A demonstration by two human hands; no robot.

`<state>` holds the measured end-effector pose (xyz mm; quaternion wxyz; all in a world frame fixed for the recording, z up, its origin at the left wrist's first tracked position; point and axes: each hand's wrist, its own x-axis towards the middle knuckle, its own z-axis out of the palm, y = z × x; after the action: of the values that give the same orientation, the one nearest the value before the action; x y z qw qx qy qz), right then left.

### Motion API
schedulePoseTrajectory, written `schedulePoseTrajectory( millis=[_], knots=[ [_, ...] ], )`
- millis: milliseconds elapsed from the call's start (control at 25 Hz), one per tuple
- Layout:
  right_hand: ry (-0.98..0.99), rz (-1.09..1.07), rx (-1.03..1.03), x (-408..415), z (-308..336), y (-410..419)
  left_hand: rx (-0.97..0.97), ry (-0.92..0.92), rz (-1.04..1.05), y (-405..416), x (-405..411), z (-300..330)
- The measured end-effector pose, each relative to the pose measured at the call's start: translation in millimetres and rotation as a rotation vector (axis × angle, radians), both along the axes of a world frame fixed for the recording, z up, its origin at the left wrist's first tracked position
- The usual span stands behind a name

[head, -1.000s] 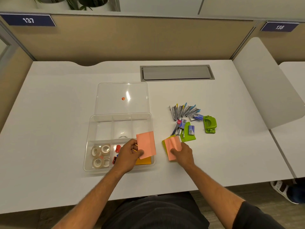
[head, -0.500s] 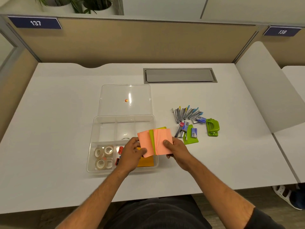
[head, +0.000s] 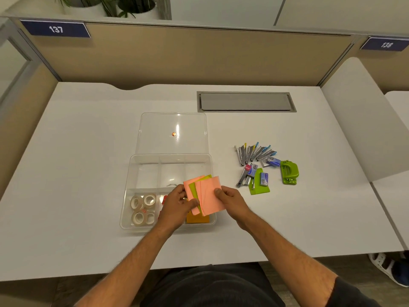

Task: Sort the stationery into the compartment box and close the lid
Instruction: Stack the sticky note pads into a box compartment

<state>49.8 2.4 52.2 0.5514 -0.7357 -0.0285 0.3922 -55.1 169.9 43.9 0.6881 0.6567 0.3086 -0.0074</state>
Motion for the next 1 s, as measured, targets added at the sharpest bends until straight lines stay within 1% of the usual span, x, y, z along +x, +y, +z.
schedulePoseTrajectory(
  millis=[200,440,560,800,1000],
  knots=[
    [-0.039,-0.031,0.036,-3,0,3,0.022,0.024,0.03,1,2,2],
    [-0.075,-0.046,0.008,0,1,2,0.08,0.019,0.043,3,2,9],
    [-0.058,-0.067,0.011,3,3,3,0.1,0.018,0.052,4,2,10],
    [0.005,-0.092,0.1,9,2,-2,0.112,-0.012,0.118,7,1,7],
    [-0.014,-0.211,0.03,18,-4,-13,0.201,-0.016,0.221,16,-2,7]
  ],
)
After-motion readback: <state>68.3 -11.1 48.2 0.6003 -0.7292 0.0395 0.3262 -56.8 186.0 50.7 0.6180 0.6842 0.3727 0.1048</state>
